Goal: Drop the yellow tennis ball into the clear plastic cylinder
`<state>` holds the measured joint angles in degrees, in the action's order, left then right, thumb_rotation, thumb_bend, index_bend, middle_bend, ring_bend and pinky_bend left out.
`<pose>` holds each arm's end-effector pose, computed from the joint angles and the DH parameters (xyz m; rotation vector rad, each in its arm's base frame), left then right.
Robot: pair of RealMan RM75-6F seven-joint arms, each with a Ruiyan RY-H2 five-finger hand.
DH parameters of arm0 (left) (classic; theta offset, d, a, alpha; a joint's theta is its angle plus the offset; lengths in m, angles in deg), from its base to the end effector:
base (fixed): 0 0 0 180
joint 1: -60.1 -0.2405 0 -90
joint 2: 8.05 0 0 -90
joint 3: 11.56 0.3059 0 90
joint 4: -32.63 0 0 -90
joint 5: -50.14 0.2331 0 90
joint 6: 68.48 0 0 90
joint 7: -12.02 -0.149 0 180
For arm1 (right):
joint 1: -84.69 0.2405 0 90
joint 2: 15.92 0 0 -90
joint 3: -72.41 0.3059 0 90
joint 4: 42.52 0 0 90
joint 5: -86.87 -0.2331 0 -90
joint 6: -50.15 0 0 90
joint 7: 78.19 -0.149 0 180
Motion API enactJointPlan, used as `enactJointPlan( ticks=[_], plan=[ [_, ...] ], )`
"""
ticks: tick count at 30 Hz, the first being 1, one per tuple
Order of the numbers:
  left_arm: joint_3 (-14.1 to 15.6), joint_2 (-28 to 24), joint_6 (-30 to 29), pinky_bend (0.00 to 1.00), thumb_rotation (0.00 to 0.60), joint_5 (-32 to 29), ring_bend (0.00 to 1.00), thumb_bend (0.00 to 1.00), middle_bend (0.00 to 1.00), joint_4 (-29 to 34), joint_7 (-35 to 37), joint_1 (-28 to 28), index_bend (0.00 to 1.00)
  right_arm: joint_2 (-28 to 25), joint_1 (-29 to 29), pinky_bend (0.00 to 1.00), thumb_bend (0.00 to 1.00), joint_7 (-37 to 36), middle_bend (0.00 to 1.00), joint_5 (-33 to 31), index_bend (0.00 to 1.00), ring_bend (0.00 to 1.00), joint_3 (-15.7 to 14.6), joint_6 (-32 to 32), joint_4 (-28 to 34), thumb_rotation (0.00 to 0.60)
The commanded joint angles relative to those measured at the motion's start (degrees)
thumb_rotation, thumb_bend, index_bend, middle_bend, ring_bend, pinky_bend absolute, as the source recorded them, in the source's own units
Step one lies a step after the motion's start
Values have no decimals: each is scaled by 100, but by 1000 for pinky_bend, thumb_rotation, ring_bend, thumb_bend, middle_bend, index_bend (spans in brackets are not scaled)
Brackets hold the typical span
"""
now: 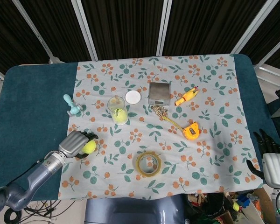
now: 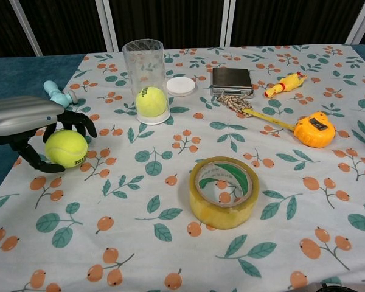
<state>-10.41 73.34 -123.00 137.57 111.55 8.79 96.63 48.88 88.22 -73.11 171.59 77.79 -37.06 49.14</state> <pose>-0.2656 0.3397 -0.0151 -2.1206 -0.8260 -0.8147 -0.3678 -0.1931 0.1694 1.3337 -0.8020 0.8623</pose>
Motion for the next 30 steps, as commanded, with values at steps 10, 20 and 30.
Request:
enactJointPlan(
  ticks=[10, 20, 30],
  plan=[
    [-420, -275, -1162, 539, 600, 444, 378, 370, 441, 180, 1046, -74, 319, 0, -7, 221, 204, -2, 0, -9, 0, 96, -2, -1, 8, 600],
    [-1181, -939, -443, 539, 600, -258, 378, 370, 442, 648, 2376, 501, 337, 17, 2, 221, 204, 31, 0, -30, 0, 96, 5, 20, 25, 600],
    [-1749, -848, 909, 539, 600, -1198, 378, 370, 448, 368, 1689, 1500, 346, 42, 25, 221, 205, 76, 0, -70, 0, 96, 23, 56, 19, 600]
  ],
)
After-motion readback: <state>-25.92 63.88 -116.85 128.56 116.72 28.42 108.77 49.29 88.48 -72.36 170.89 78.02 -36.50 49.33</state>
